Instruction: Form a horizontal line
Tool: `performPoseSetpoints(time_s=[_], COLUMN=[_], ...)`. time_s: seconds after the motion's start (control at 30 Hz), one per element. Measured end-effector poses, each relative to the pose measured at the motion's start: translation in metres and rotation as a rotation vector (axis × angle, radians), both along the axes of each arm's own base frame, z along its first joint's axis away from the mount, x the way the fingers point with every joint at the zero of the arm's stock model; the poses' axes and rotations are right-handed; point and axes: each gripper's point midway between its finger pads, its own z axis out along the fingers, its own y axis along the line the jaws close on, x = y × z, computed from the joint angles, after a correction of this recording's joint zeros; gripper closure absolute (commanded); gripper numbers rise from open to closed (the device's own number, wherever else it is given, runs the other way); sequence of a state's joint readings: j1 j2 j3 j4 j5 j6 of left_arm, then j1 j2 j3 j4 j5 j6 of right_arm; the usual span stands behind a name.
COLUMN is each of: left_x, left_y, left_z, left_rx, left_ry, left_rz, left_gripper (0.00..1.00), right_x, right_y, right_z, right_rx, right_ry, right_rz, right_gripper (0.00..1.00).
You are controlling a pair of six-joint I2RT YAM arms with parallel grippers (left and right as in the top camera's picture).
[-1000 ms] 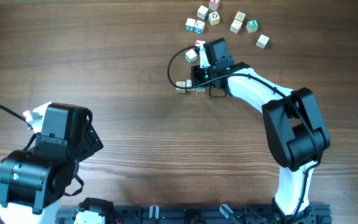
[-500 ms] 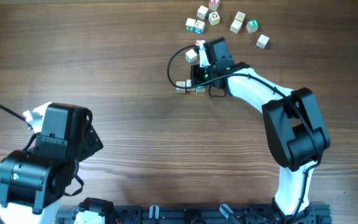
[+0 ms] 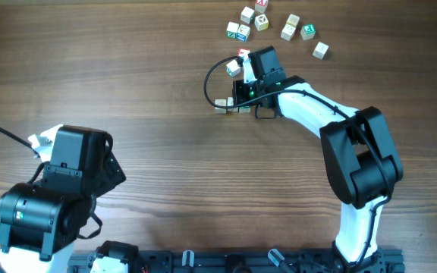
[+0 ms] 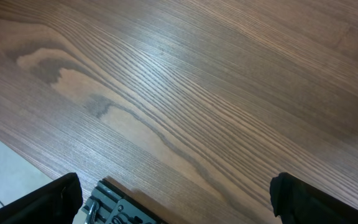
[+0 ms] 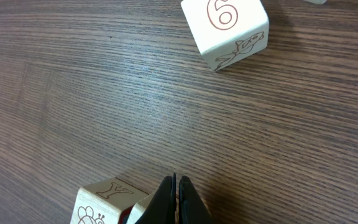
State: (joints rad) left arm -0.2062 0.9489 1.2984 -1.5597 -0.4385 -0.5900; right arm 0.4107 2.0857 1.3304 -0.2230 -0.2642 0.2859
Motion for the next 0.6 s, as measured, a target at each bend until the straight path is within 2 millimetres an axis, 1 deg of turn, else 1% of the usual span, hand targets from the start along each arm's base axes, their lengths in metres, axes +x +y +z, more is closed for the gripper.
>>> performPoseSetpoints(time_s=[0.13, 0.33, 0.5, 0.6], left_x=[0.0, 0.0, 0.0, 0.0], left_y=[-0.0001, 0.0, 0.0, 0.0], left_z=[0.0, 0.0, 0.0, 0.0], left_rx=[0.0, 0.0, 0.0, 0.0], left_ry=[0.0, 0.0, 0.0, 0.0], left_rz=[0.0, 0.0, 0.0, 0.0], left_gripper=[0.0, 0.0, 0.0, 0.0], right_x=[-0.0004, 0.0068, 0.0008, -0.0021], right_y=[0.0007, 0.0039, 0.0028, 0.0068], right_z=[0.0002, 0.0058, 0.002, 0.0032], right_rx=[0.004, 0.018, 0.013, 0.029], right_ry=[0.001, -0.037, -0.008, -0.005], right_rz=[0.003, 0.006, 0.011, 0.04], right_gripper=[0.95, 0.95, 0.95, 0.96])
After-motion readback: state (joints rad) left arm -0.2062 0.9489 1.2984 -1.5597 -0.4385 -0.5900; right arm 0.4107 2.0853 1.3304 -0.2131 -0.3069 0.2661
